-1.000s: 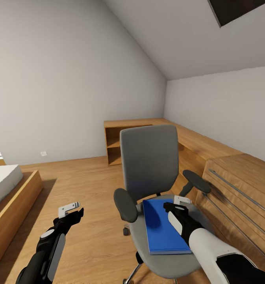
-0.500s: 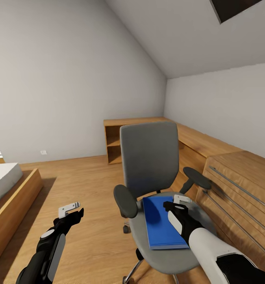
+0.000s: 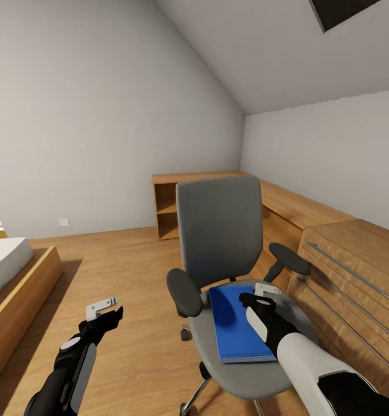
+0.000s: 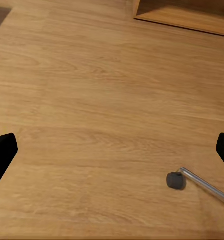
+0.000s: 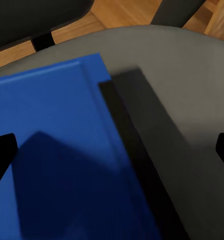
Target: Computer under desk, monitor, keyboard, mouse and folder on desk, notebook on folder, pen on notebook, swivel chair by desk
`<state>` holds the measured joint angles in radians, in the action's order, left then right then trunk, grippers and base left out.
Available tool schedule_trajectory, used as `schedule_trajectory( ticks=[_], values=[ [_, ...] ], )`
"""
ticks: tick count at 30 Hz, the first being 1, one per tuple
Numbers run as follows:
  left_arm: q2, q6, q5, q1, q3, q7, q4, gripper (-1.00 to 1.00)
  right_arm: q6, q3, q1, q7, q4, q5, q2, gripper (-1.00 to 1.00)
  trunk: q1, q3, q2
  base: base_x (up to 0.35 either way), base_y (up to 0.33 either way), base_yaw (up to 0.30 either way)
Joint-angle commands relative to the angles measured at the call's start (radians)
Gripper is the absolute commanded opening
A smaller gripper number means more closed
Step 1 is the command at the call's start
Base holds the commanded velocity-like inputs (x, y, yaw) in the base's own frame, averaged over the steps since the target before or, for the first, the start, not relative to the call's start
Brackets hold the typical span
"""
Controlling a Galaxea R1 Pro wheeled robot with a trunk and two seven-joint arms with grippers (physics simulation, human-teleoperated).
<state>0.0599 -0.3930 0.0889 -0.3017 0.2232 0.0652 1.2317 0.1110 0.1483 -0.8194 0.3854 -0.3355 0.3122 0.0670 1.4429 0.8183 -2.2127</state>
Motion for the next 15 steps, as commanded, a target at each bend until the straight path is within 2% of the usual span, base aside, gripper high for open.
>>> schedule_trajectory(
  ticks=[1,6,11,15],
  values=[
    [0.000,-0.004,0.009,0.000,0.001,0.004,-0.005,1.00,0.007,0.007,0.000,0.007,0.030,0.010,-0.001,1.00,0.000,0.001,0.000,0.000,0.000,0.000],
    [-0.001,-0.004,0.008,0.000,0.001,0.004,-0.036,1.00,0.007,0.007,0.000,0.007,0.030,0.010,-0.001,1.00,0.000,0.001,0.000,-0.026,0.000,0.000],
    [-0.002,-0.004,0.008,0.000,0.001,0.003,-0.050,1.00,0.007,0.007,0.000,0.008,0.030,0.009,-0.001,1.00,0.000,0.001,0.000,-0.232,0.000,0.000],
    [-0.002,-0.003,0.008,0.000,0.001,0.003,-0.052,1.00,0.007,0.007,0.000,0.009,0.030,0.009,-0.001,1.00,0.000,0.001,0.000,-0.130,0.000,0.000]
  ],
)
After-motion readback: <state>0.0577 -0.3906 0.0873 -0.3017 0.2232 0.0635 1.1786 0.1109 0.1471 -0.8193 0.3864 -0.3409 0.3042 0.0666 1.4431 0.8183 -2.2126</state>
